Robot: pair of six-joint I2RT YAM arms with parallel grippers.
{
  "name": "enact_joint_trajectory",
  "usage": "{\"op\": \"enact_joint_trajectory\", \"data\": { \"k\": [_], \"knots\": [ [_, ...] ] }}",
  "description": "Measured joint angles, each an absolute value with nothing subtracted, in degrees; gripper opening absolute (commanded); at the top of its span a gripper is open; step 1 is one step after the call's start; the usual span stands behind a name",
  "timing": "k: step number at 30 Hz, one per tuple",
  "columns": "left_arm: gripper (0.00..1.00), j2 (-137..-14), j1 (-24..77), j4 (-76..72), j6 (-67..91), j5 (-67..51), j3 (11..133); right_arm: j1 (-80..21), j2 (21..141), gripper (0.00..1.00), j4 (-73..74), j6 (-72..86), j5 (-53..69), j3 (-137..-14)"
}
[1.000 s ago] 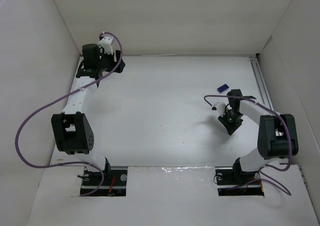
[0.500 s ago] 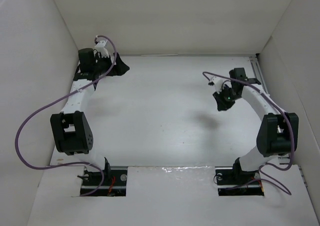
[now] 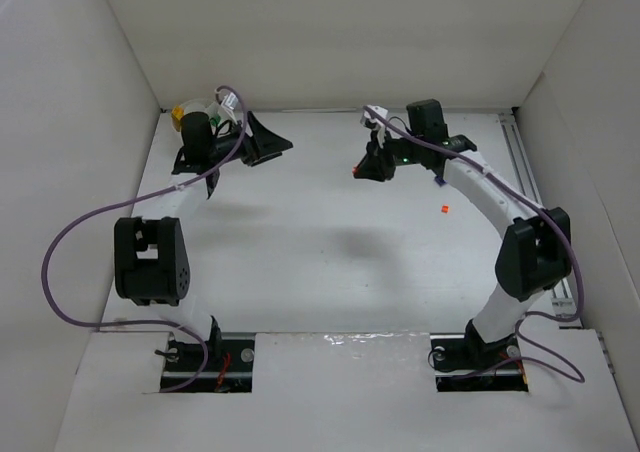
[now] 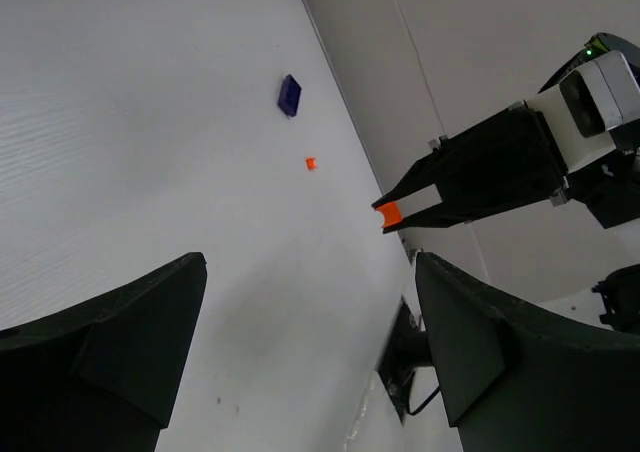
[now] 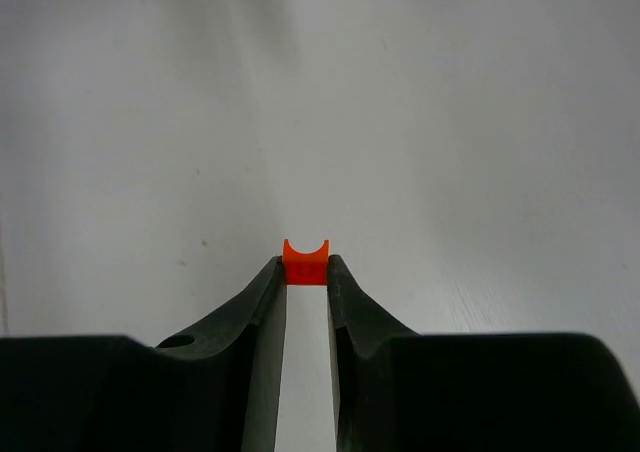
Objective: Sort the legos into containers by color
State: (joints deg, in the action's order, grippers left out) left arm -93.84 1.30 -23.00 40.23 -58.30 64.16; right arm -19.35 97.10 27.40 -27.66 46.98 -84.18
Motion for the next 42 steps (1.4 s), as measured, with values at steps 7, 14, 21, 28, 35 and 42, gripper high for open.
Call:
{"op": "enact_joint_trajectory", "data": {
  "k": [7, 14, 21, 28, 35, 42],
  "knots": [
    [0.77, -99.74, 4.19, -28.75, 47.51, -60.53, 65.6, -25.45, 98.41, 0.06, 12.25, -17.3, 49.08, -84.12],
    [0.64, -103.61, 6.85, -30.52, 50.11, -61.6, 68.95, -29.17, 98.41, 0.06, 2.46, -10.72, 48.34, -84.14],
    [0.53, -103.77, 8.4, -34.06, 52.01, -64.14, 71.2, -30.0, 98.8, 0.06, -0.54, -9.41, 43.55, -84.14],
    [0.51, -103.77, 8.43, -34.65, 52.64, -64.51, 71.22, -30.85, 99.15, 0.05, -0.84, -10.31, 37.52, -84.05],
    [0.46, -103.77, 9.02, -31.9, 48.93, -64.25, 72.77, -32.27, 99.15, 0.05, -0.93, -12.43, 31.48, -83.9],
    [0.46, -102.76, 10.39, -16.4, 34.72, -57.49, 79.42, -32.69, 99.15, 0.05, -1.06, -13.78, 29.45, -83.4]
  ]
}}
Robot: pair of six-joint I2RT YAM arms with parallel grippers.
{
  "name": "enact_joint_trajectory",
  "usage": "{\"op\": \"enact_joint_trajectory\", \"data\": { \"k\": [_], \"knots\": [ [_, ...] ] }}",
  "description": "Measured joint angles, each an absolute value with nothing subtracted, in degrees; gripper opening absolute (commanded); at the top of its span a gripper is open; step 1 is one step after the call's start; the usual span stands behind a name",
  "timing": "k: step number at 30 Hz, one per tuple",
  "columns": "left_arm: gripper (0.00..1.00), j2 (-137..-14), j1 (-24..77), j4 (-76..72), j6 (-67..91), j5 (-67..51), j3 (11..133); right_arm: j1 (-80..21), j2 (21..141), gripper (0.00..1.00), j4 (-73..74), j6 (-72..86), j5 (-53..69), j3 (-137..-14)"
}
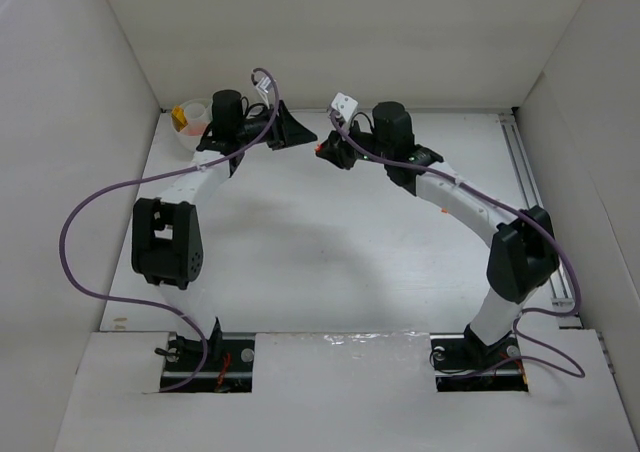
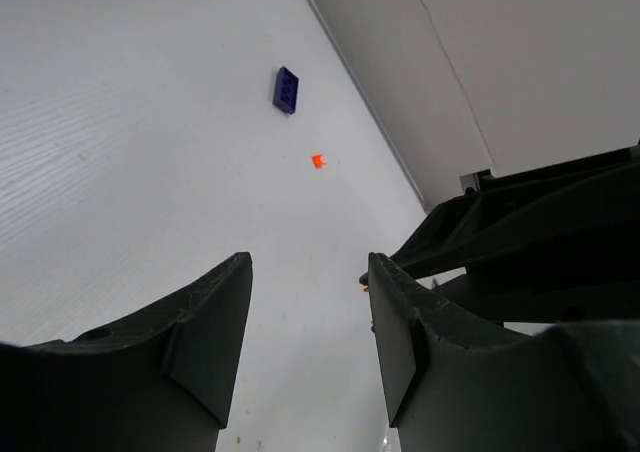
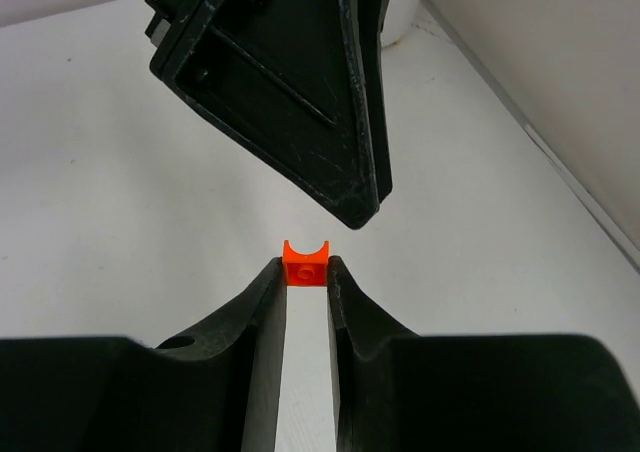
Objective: Sort the legos into containers by color
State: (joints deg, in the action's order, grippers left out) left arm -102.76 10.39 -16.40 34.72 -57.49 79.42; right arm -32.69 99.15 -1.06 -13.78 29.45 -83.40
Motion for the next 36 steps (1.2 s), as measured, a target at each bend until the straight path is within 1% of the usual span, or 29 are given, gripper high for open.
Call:
{"op": "enact_joint_trajectory", "data": {
  "k": [6, 12, 27, 36],
  "knots": [
    [0.46, -101.47, 10.5, -9.93, 28.1, -55.35, 79.66, -32.69, 99.15, 0.05, -1.32, -14.61, 28.21, -82.19],
    [0.46, -101.38, 10.55, -7.22, 25.26, -55.0, 79.66, -32.69, 99.15, 0.05, -1.48, -15.22, 27.35, -82.0],
    [0.47, -100.25, 10.52, -8.01, 24.91, -55.53, 79.64, -33.78, 100.68, 0.05, -1.72, -16.47, 26.89, -81.71],
    [0.48, -100.2, 12.32, -7.27, 23.73, -55.83, 79.66, -33.8, 102.06, 0.05, -1.69, -16.8, 26.26, -81.58]
  ]
}}
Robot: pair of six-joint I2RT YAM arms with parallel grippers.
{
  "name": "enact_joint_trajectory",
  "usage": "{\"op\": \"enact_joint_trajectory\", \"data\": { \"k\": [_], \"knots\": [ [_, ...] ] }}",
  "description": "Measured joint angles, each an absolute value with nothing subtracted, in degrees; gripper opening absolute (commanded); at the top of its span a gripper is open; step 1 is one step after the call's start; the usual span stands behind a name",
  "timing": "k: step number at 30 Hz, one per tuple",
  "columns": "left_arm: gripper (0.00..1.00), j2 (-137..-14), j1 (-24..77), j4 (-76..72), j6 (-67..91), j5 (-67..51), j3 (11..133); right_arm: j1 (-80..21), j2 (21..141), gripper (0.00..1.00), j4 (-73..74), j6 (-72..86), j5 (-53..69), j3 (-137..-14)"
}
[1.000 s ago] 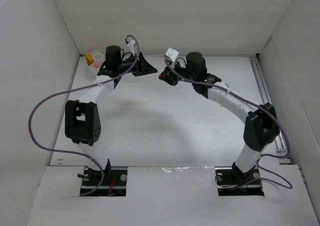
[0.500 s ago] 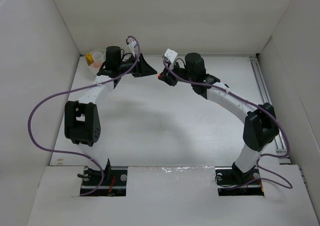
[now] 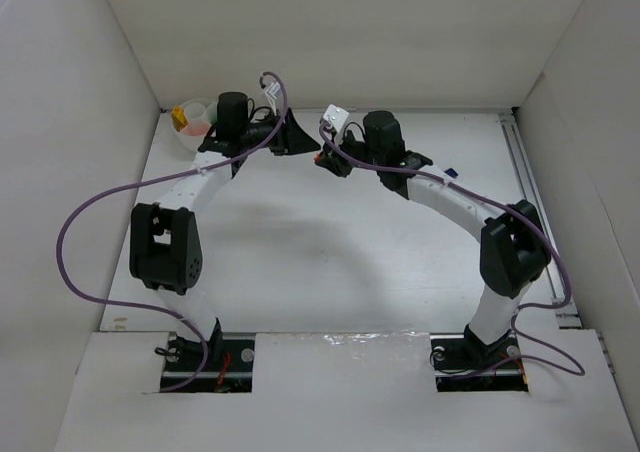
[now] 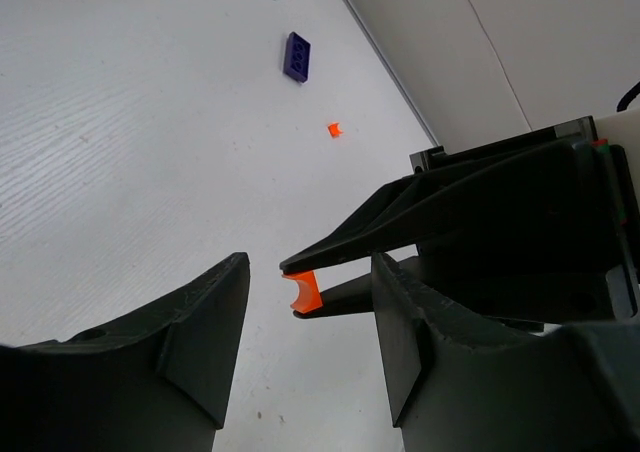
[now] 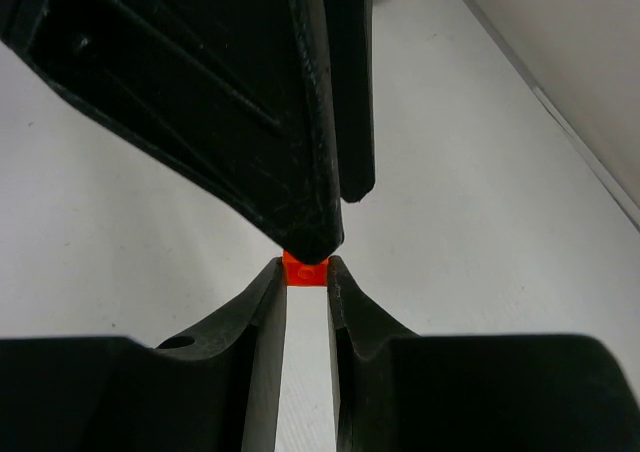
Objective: Sort the legos into containers by color
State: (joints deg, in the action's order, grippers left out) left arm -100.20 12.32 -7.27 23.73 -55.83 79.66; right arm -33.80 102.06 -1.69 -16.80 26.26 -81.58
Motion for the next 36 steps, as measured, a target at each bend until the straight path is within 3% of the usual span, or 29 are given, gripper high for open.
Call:
{"op": "enact_joint_trajectory", "data": {
  "k": [21, 36],
  "knots": [
    [0.46, -99.55, 14.22, -0.73, 17.15, -51.72, 80.29, -34.33, 102.06, 0.05, -1.69, -16.8, 25.08, -81.84],
    [0.21, -99.57, 14.92, 1.58, 15.0, -50.63, 81.41, -34.7, 102.15, 0.05, -1.76, -17.26, 22.94, -82.06]
  ]
}}
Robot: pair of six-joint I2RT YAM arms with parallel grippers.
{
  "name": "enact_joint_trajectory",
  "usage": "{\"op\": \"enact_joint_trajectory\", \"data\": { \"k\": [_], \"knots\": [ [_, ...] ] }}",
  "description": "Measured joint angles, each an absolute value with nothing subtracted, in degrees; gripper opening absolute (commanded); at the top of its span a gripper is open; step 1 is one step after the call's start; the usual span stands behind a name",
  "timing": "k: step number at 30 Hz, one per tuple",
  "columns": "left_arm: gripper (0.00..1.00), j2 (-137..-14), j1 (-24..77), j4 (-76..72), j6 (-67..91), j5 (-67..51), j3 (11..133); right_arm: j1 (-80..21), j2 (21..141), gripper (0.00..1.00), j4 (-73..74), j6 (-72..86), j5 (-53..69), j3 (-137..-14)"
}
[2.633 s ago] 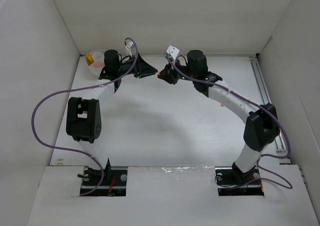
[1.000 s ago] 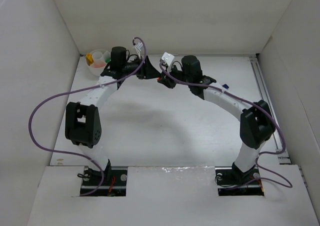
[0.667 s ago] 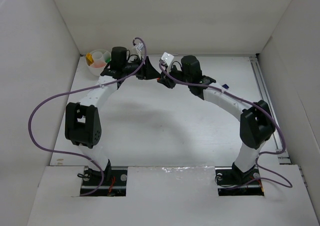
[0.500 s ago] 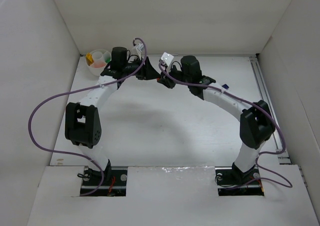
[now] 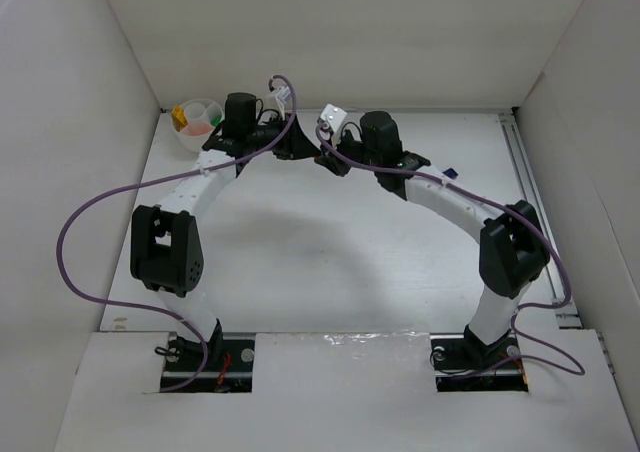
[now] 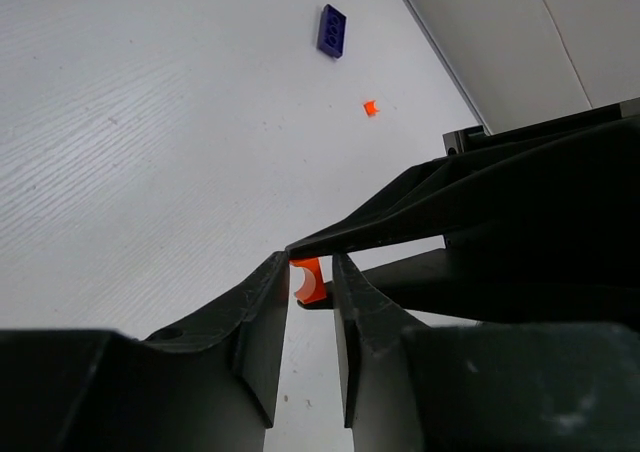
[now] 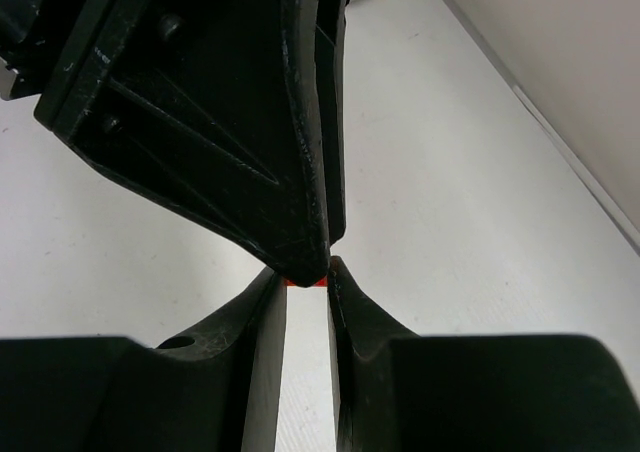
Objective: Sort the legos into containers by color
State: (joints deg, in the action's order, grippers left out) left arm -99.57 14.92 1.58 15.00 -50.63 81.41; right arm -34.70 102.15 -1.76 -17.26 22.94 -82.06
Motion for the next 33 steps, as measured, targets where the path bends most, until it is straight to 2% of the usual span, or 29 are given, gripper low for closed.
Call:
{"op": "enact_joint_trajectory", "data": {
  "k": [3, 4, 6, 10, 11, 12, 14, 15, 16, 17, 20, 25, 33],
  "knots": [
    [0.13, -99.57, 15.0, 2.15, 14.39, -50.72, 81.69, -34.94, 102.15, 0.05, -1.78, -17.3, 22.39, -82.11],
    [0.07, -99.57, 15.0, 2.44, 14.17, -50.68, 81.73, -34.98, 102.15, 0.05, -1.78, -17.34, 22.26, -82.11],
    [0.01, -99.59, 14.98, 2.79, 13.91, -50.57, 81.91, -35.03, 102.15, 0.05, -1.76, -17.43, 22.02, -82.11],
    [0.0, -99.59, 15.09, 3.4, 13.56, -50.0, 82.28, -35.22, 102.15, 0.05, -1.87, -17.67, 21.39, -82.13],
    [0.0, -99.59, 15.14, 3.55, 13.41, -49.84, 82.37, -35.27, 102.15, 0.09, -1.87, -17.72, 21.15, -82.13],
    [0.0, -99.59, 15.2, 3.7, 13.28, -49.63, 82.46, -35.29, 102.15, 0.09, -1.87, -17.82, 20.88, -82.13],
    [0.0, -99.59, 15.33, 3.77, 12.97, -49.3, 82.52, -35.31, 102.15, 0.16, -1.87, -17.8, 20.62, -82.13],
    [0.0, -99.59, 15.35, 3.75, 12.88, -49.23, 82.52, -35.33, 102.15, 0.35, -1.87, -17.8, 20.51, -82.13],
    [0.0, -99.59, 15.38, 3.77, 12.86, -49.19, 82.54, -35.33, 102.15, 0.42, -1.87, -17.63, 20.45, -82.13],
    [0.0, -99.59, 15.4, 4.01, 12.67, -49.21, 82.54, -35.33, 102.15, 0.45, -2.07, -17.72, 20.23, -82.13],
    [0.0, -99.66, 15.57, 4.6, 12.38, -49.17, 82.54, -35.33, 102.15, 0.63, -3.05, -17.72, 19.46, -82.39],
    [0.0, -99.68, 15.66, 4.73, 12.25, -48.97, 82.87, -35.33, 102.15, 0.7, -4.29, -17.58, 18.57, -82.35],
    [0.0, -99.7, 12.36, 5.54, 12.05, -46.83, 85.47, -34.61, 98.54, 0.73, -5.63, -17.56, 18.68, -74.89]
  ]
}}
